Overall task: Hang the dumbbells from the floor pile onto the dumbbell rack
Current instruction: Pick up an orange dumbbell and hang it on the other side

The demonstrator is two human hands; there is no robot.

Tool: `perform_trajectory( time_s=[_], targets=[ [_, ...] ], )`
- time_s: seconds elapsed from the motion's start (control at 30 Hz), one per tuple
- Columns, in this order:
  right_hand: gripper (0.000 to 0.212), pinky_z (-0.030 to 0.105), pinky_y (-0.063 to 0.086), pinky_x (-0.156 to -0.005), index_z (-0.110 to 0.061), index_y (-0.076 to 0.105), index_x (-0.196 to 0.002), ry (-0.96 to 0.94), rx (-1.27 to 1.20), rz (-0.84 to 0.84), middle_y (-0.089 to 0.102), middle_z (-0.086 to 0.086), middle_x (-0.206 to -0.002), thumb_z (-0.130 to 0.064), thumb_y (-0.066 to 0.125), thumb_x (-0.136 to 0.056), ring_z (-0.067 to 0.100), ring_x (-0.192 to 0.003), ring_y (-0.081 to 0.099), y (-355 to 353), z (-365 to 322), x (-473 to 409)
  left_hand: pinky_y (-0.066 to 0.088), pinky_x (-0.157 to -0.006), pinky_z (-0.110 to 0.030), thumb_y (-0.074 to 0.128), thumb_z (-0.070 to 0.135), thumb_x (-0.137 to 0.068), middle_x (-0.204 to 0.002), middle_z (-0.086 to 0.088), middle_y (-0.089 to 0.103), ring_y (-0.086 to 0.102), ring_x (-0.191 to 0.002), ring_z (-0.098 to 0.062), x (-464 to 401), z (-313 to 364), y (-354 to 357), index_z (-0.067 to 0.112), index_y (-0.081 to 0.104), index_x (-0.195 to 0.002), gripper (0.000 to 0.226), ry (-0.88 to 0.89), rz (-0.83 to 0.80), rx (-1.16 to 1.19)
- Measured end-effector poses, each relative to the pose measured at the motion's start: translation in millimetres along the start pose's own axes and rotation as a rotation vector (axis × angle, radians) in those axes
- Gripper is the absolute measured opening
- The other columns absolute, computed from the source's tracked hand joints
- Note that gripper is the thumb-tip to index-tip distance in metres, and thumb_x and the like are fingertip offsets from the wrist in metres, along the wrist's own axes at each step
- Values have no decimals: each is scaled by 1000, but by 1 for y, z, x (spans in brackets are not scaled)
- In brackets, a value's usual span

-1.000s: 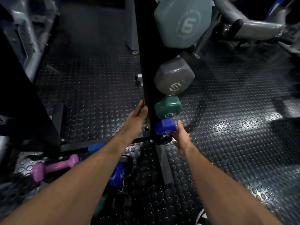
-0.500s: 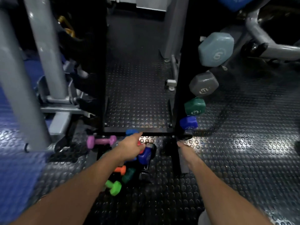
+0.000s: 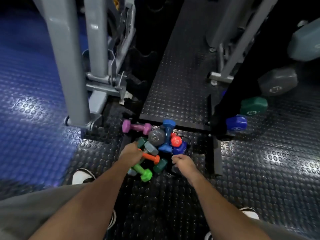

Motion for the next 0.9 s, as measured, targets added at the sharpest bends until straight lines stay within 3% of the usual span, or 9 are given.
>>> perform_trajectory(
  time_s=[0.07,0.13,0.27,0.37,0.43,0.57,0.67,0.8,0.9],
  targets=[
    [19,38,50,-88,-25,72,-83,29,-80,-37,73,3,-99,-40,66,-75,23,-96,64,22,6,-10,45,-75,-30,58,31,-99,-106,-9,66,63,-97,-30,-9,-17,11,10,60,-117,28,-9,21,-62],
    [14,33,45,-86,-23,71,-95,43,-174,-44,72,5,-109,-33,65,-88,21,-100,63,39,4,-15,48,-88,-38,53,38,-101,-119,-18,65,63,-109,-37,-21,-31,20,7,58,-121,37,-23,39,-60],
    [16,39,46,-95,-21,66,-93,135,-300,-52,63,0,-98,-21,54,-103,18,-93,56,64,5,-28,52,-88,-38,54,31,-100,-114,-15,66,65,-105,-34,-34,-33,26,10,59,-123,31,-30,54,22],
    [29,36,43,-94,-8,71,-111,147,-346,-47,63,2,-96,-28,51,-104,14,-88,53,75,7,-38,52,-81,-39,55,30,-99,-110,-13,65,64,-96,-29,-42,-31,34,11,59,-124,32,-23,37,56],
    [34,36,42,-92,-3,72,-111,144,-366,-44,64,6,-98,-29,51,-103,15,-86,52,79,7,-42,51,-80,-37,54,28,-100,-113,-12,64,64,-99,-31,-44,-31,40,14,56,-131,35,-37,48,49],
    [23,40,47,-90,-15,69,-88,185,-404,-32,64,8,-90,-17,50,-101,17,-80,52,80,7,-47,49,-81,-40,47,18,-102,-114,-16,66,65,-104,-35,-47,-30,49,10,60,-122,24,-76,27,-22],
    [21,30,43,-69,-14,71,-94,210,-507,-41,59,13,-94,-16,51,-99,18,-76,47,82,6,-46,49,-82,-38,51,12,-99,-111,-15,67,66,-103,-34,-47,-28,49,8,62,-116,21,-76,33,-75],
    [16,30,44,-85,-11,69,-93,194,-629,-38,62,12,-91,-13,53,-95,21,-90,57,81,4,-43,52,-85,-38,57,10,-96,-109,-13,67,68,-102,-32,-42,-26,48,10,62,-116,21,-57,71,-60],
    [15,29,45,-80,-12,70,-96,171,-627,-41,62,11,-89,-15,55,-94,18,-84,57,78,6,-36,54,-88,-40,63,11,-93,-108,-13,67,67,-101,-33,-40,-25,41,8,68,-111,19,-25,131,-22]
  ],
)
Point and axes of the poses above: each hand's wrist, its own x-axis away from the middle knuckle, its own y-axis out of the palm, z = x × y, the point moved 4 cm from there along -x, towards the middle knuckle
